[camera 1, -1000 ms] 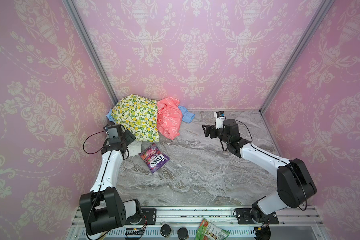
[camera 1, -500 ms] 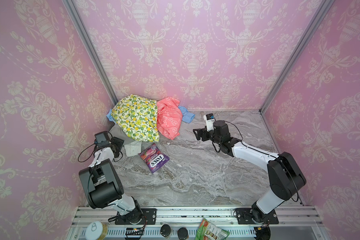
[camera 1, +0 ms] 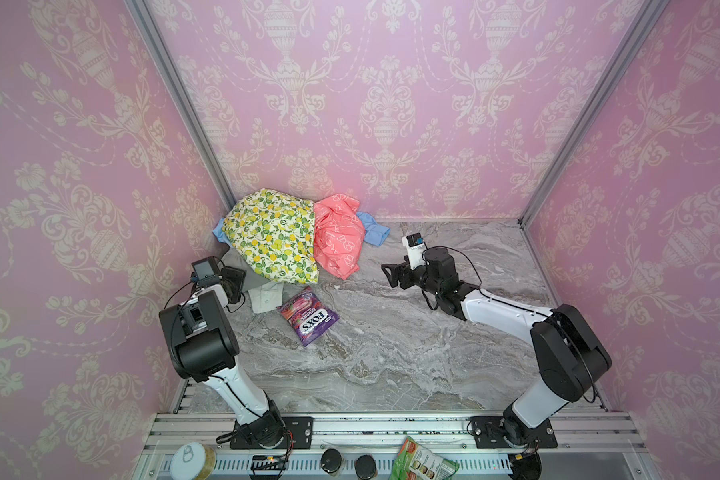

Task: Pick out a specific cloth from the pile
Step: 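Grasp the grey sweatpants waistband with the left gripper and lift upward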

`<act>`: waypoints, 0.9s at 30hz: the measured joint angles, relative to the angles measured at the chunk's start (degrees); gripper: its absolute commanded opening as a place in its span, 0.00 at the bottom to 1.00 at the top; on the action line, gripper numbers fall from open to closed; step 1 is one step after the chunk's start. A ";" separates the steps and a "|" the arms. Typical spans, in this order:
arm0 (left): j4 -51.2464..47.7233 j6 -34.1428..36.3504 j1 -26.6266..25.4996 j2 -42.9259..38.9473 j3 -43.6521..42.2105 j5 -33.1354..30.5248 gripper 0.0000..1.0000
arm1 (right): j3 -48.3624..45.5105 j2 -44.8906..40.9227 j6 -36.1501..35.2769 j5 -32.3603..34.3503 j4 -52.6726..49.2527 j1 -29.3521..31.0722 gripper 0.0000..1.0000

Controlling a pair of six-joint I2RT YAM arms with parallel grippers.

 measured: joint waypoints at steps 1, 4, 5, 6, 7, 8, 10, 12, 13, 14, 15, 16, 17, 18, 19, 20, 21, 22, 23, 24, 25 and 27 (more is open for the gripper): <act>0.72 -0.17 -0.09 0.55 0.33 -0.02 0.61 | 0.00 0.00 -0.24 -0.02 0.31 0.00 0.93; 2.25 -0.70 -0.44 2.34 1.16 -0.11 0.51 | 0.00 0.00 -0.68 0.00 1.14 0.09 0.93; 2.47 -0.90 -0.74 3.06 1.53 -0.15 0.42 | -0.02 0.00 -0.87 0.00 1.25 0.09 0.93; 2.89 -1.36 -1.07 3.72 1.84 -0.24 0.34 | -0.07 0.00 -1.05 0.02 1.40 0.09 0.93; 3.72 -1.55 -1.51 4.42 2.12 -0.33 0.26 | -0.13 0.00 -1.14 0.04 1.64 0.09 0.93; 4.52 -1.75 -1.97 5.18 2.40 -0.37 0.13 | -0.22 0.00 -1.31 0.02 1.84 0.09 0.93; 5.81 -2.19 -2.75 6.36 2.95 -0.63 0.00 | -0.52 0.00 -1.49 0.07 2.34 0.09 0.93; 6.12 -1.97 -3.30 6.80 3.43 -0.94 0.00 | -1.03 -0.02 -1.53 0.24 2.64 0.09 0.93; 6.16 -1.92 -3.50 6.75 3.52 -1.20 0.00 | -1.25 -0.02 -1.55 0.33 2.56 0.09 0.93; 6.19 -1.81 -3.65 6.58 3.63 -1.57 0.00 | -1.46 -0.02 -1.62 0.61 2.38 0.09 0.93; 6.05 -1.62 -3.80 6.29 3.63 -2.10 0.00 | -1.57 -0.02 -1.73 0.72 2.32 0.09 0.93; 5.53 -1.38 -3.93 5.68 3.63 -2.47 0.00 | -1.62 -0.02 -1.77 0.96 2.12 0.09 0.93; 4.94 -1.16 -4.11 4.96 3.63 -2.82 0.00 | -1.62 -0.04 -1.84 1.20 2.01 0.09 0.93; 4.13 -0.76 -4.28 3.65 3.63 -3.48 0.00 | -1.66 -0.11 -1.95 1.33 1.97 0.09 0.93; 3.19 -0.28 -4.48 2.03 3.63 -3.89 0.00 | -1.73 -0.26 -1.99 1.57 1.90 0.09 0.93; 2.49 0.04 -4.61 0.48 3.63 -4.39 0.00 | -1.75 -0.44 -1.99 1.77 1.68 0.09 0.93; 1.73 0.37 -4.83 -1.66 3.63 -4.90 0.00 | -1.77 -0.74 -1.99 2.01 1.46 0.09 0.93; 1.03 0.79 -5.01 -4.20 3.63 -5.31 0.00 | -1.77 -1.07 -2.01 2.25 1.18 0.09 0.93; 0.66 0.98 -5.03 -6.03 3.63 -5.51 0.00 | -1.77 -1.38 -2.03 2.47 1.07 0.09 0.93; 0.28 1.20 -5.11 -8.22 3.65 -5.62 0.00 | -1.81 -1.68 -2.10 2.69 1.01 0.09 0.93; -0.17 1.29 -5.27 -10.05 3.80 -5.73 0.00 | -1.81 -1.99 -2.14 2.82 0.90 0.09 0.93; -1.38 1.46 -5.40 -12.22 4.92 -5.79 0.00 | -1.81 -2.29 -2.14 2.84 0.90 0.09 0.93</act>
